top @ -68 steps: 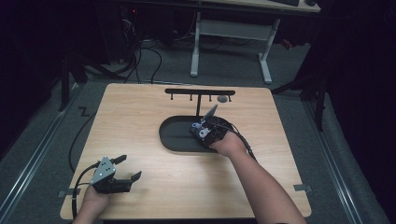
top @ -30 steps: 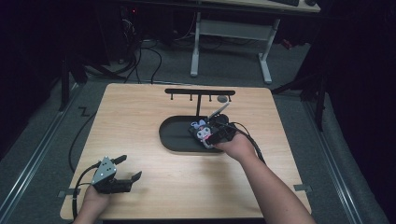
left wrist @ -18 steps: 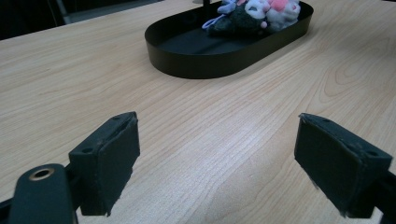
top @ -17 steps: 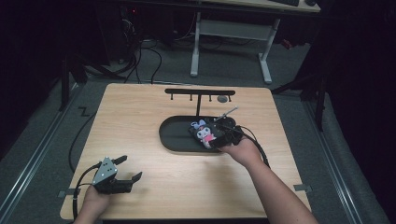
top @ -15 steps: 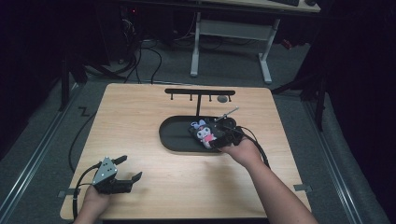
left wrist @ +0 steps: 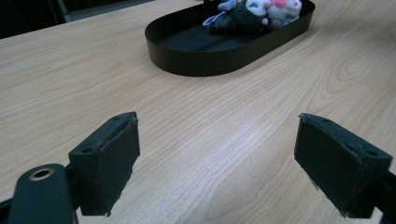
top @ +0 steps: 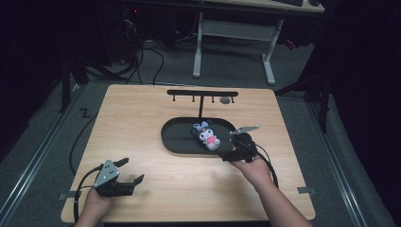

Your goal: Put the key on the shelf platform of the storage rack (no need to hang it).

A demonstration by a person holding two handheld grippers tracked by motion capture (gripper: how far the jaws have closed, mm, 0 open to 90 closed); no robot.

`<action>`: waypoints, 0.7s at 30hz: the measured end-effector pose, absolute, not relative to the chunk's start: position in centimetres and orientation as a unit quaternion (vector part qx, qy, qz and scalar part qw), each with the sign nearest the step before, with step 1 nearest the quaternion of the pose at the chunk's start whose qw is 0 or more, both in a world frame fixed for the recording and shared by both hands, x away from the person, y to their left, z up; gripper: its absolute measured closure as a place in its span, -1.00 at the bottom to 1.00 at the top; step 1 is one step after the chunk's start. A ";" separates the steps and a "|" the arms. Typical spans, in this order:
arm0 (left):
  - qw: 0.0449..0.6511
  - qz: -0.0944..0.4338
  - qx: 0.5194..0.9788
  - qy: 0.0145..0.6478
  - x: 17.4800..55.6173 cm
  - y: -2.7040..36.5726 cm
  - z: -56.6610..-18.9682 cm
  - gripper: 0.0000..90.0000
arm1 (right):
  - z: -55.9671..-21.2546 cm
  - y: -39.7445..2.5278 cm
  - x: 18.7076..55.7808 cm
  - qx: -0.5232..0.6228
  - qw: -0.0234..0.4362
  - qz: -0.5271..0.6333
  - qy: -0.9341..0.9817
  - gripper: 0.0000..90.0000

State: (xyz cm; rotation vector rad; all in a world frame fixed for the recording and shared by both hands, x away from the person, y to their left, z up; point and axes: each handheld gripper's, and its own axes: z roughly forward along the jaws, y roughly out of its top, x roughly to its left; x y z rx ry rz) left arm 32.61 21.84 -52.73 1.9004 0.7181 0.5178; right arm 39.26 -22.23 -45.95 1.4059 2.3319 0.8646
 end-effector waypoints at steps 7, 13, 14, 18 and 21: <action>0.497 0.215 0.787 0.295 32.6 21.7 -52.8 -0.67 | -47.2 -23.8 36.9 0.481 0.182 0.332 0.791 -0.56; 0.495 0.214 0.788 0.296 32.7 21.7 -52.9 -0.67 | -48.2 -24.6 35.1 0.474 0.205 0.351 0.781 -0.60; 0.495 0.215 0.787 0.299 32.7 21.6 -52.9 -0.67 | -48.6 -24.8 34.3 0.465 0.224 0.361 0.777 -0.66; 0.496 0.217 0.785 0.301 32.6 21.6 -52.9 -0.67 | -49.4 -25.1 32.9 0.449 0.256 0.375 0.770 -0.66; 0.497 0.219 0.784 0.300 32.5 21.6 -52.7 -0.67 | -50.0 -25.3 31.8 0.449 0.262 0.386 0.762 -0.67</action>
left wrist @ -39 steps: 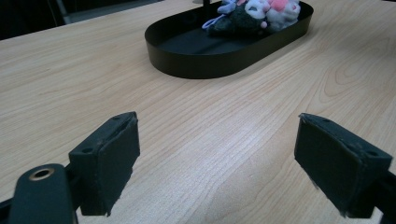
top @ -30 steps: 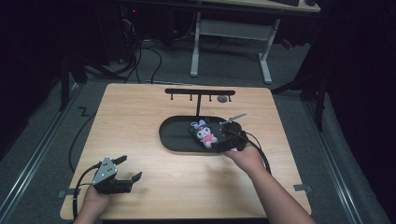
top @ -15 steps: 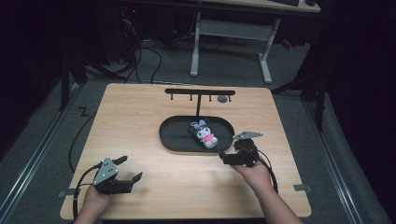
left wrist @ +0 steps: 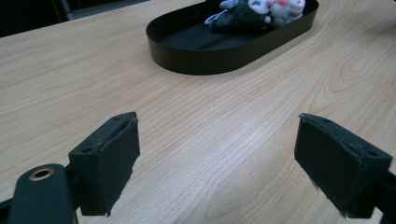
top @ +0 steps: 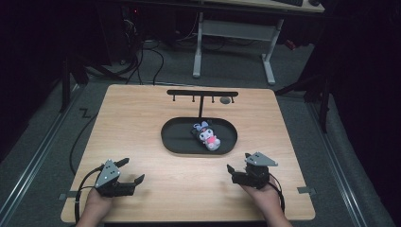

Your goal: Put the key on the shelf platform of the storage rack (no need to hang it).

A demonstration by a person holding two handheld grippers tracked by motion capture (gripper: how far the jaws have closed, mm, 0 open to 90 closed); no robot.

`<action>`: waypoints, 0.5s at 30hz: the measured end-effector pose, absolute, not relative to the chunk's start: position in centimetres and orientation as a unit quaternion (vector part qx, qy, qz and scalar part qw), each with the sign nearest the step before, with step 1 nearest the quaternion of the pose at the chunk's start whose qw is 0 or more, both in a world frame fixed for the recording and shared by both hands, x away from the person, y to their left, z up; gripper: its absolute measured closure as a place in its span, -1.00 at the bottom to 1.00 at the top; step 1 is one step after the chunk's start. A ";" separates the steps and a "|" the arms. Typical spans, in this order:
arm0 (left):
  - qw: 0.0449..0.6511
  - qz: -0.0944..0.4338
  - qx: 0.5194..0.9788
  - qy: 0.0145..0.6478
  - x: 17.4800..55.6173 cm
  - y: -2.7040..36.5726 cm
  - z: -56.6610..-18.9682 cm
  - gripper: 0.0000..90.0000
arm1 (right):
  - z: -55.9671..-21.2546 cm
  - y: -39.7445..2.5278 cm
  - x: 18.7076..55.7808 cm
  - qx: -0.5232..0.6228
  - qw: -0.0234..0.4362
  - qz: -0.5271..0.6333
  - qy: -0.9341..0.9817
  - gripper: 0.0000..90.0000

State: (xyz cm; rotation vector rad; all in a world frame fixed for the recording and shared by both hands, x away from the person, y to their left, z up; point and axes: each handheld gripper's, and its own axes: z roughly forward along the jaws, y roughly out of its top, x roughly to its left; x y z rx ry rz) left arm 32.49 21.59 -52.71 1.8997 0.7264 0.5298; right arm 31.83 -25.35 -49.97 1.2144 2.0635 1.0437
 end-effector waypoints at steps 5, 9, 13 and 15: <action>0.506 0.219 0.783 0.288 32.1 21.2 -52.4 -0.68 | -50.9 -25.9 29.8 0.449 0.285 0.408 0.741 -0.67; 0.505 0.222 0.786 0.280 32.0 20.5 -52.2 -0.68 | -50.8 -27.0 27.8 0.469 0.303 0.447 0.699 -0.66; 0.508 0.225 0.781 0.285 31.9 20.3 -52.0 -0.68 | -51.2 -27.3 27.8 0.469 0.304 0.439 0.703 -0.66; 0.510 0.226 0.780 0.283 31.8 20.3 -52.0 -0.68 | -51.2 -27.2 27.8 0.461 0.301 0.441 0.709 -0.66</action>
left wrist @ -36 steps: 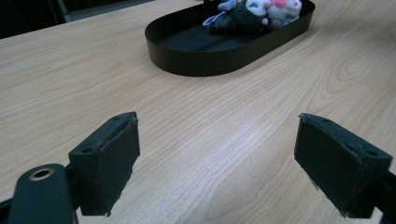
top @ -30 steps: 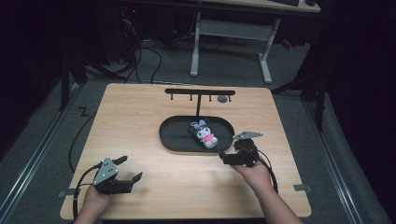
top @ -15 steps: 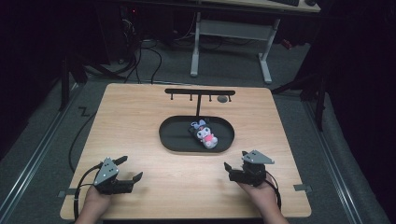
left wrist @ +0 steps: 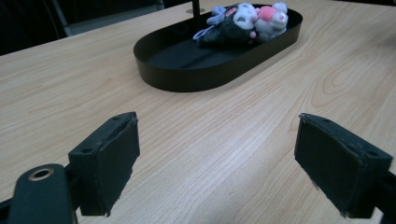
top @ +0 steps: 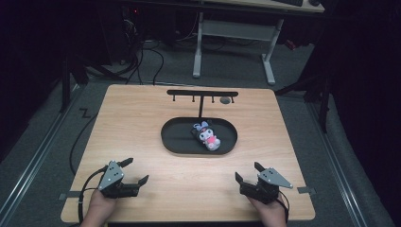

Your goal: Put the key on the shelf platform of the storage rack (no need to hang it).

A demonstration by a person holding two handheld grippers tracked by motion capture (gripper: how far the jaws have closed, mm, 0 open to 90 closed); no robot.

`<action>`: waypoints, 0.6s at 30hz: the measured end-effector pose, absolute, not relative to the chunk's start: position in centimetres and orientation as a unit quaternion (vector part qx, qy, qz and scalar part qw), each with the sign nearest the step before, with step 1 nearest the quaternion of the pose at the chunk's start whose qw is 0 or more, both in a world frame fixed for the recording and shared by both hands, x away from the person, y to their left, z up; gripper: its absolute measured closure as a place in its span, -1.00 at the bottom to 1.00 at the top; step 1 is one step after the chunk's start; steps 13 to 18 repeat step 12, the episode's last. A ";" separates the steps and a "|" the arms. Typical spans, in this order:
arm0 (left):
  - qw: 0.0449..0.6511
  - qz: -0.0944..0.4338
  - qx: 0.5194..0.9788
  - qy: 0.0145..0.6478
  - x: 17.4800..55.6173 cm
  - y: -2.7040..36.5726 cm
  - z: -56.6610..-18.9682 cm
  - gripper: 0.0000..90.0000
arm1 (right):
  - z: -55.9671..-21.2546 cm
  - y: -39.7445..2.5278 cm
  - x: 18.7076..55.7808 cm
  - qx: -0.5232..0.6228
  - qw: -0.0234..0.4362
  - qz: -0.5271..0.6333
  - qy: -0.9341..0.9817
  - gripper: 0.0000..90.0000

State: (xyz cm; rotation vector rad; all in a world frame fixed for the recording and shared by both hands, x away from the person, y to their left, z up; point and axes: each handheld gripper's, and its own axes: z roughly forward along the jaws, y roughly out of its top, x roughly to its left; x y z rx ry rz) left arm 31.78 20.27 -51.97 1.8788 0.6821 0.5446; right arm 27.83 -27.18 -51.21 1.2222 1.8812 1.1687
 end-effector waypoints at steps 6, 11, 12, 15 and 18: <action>0.507 0.223 0.783 0.284 31.7 20.4 -52.2 -0.68 | -51.3 -27.1 28.0 0.460 0.292 0.447 0.709 -0.66; 0.510 0.224 0.780 0.285 31.6 20.9 -52.0 -0.68 | -51.5 -26.4 28.3 0.452 0.290 0.442 0.719 -0.66; 0.510 0.224 0.780 0.285 31.6 20.9 -52.0 -0.68 | -51.5 -26.3 28.4 0.452 0.289 0.439 0.720 -0.66; 0.510 0.224 0.780 0.285 31.6 20.9 -52.0 -0.68 | -51.5 -26.3 28.4 0.452 0.289 0.439 0.720 -0.66; 0.510 0.224 0.780 0.285 31.6 20.9 -52.0 -0.68 | -51.5 -26.3 28.4 0.452 0.289 0.439 0.720 -0.66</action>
